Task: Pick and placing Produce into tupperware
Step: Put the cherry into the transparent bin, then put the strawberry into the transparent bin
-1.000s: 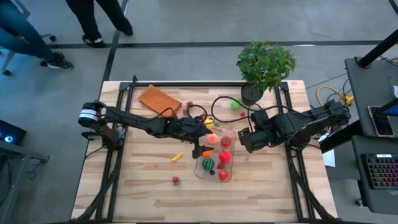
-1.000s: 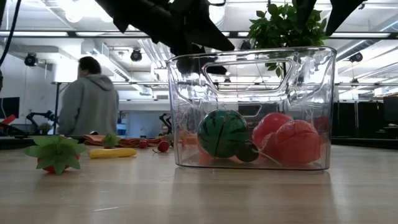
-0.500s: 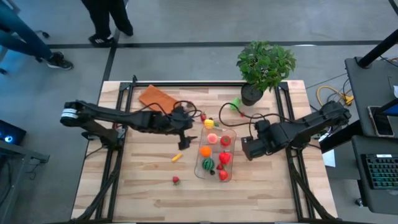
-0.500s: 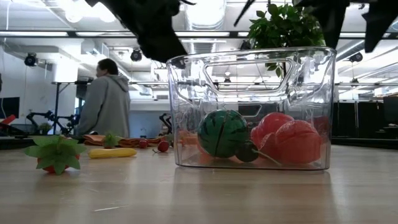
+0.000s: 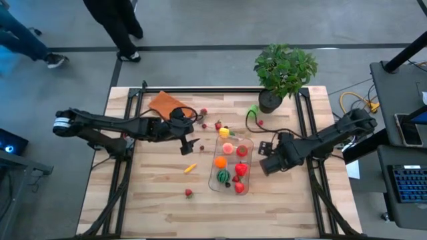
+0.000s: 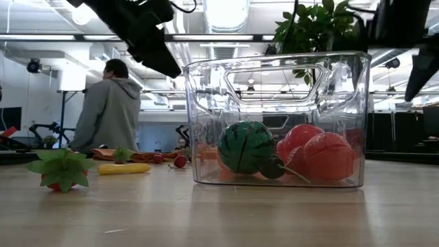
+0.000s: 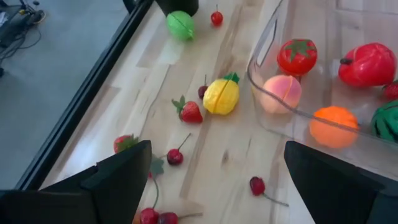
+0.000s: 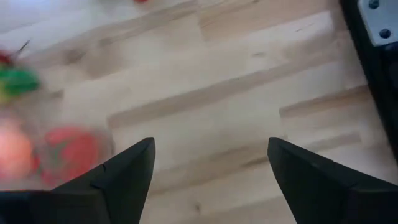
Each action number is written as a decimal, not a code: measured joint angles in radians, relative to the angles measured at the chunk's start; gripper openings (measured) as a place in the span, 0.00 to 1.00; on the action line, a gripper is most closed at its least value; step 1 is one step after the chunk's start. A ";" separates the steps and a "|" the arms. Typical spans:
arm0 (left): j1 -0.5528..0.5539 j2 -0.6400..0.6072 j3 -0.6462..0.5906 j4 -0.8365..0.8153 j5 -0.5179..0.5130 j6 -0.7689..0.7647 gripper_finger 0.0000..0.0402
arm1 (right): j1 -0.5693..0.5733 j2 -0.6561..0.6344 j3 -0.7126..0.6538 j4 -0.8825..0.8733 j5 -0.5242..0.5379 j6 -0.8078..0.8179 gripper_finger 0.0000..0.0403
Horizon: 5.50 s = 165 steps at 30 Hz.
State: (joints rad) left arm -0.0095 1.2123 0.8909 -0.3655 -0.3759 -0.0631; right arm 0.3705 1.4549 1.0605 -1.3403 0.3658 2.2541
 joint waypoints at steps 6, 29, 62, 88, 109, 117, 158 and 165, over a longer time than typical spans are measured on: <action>0.004 -0.022 -0.025 -0.017 0.000 0.000 0.88 | -0.091 0.001 -0.097 0.164 -0.006 -0.054 0.73; 0.006 -0.023 -0.030 -0.041 -0.006 -0.002 0.88 | -0.535 0.081 -0.120 0.499 0.060 -0.639 0.62; 0.006 -0.024 -0.030 -0.046 -0.007 -0.004 0.88 | -0.626 0.370 -0.020 0.494 0.186 -0.718 0.39; 0.006 -0.024 -0.030 -0.046 -0.008 -0.003 0.88 | -0.659 0.367 -0.055 0.487 0.186 -0.746 0.34; 0.006 -0.024 -0.030 -0.047 -0.023 -0.003 0.88 | -0.659 0.364 -0.068 0.492 0.165 -0.764 0.24; 0.006 -0.024 -0.030 -0.047 -0.023 -0.003 0.88 | -0.636 0.355 -0.056 0.492 0.128 -0.763 0.24; 0.006 -0.024 -0.032 -0.091 -0.079 -0.013 0.88 | -0.161 0.228 0.397 0.361 -0.173 -1.007 0.47; 0.006 -0.023 -0.032 -0.102 -0.079 -0.038 0.88 | -0.196 0.201 0.432 0.237 -0.080 -0.850 0.68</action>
State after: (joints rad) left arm -0.0032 1.1889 0.8593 -0.4671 -0.4545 -0.1009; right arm 0.1746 1.6562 1.4920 -1.1037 0.2857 1.4039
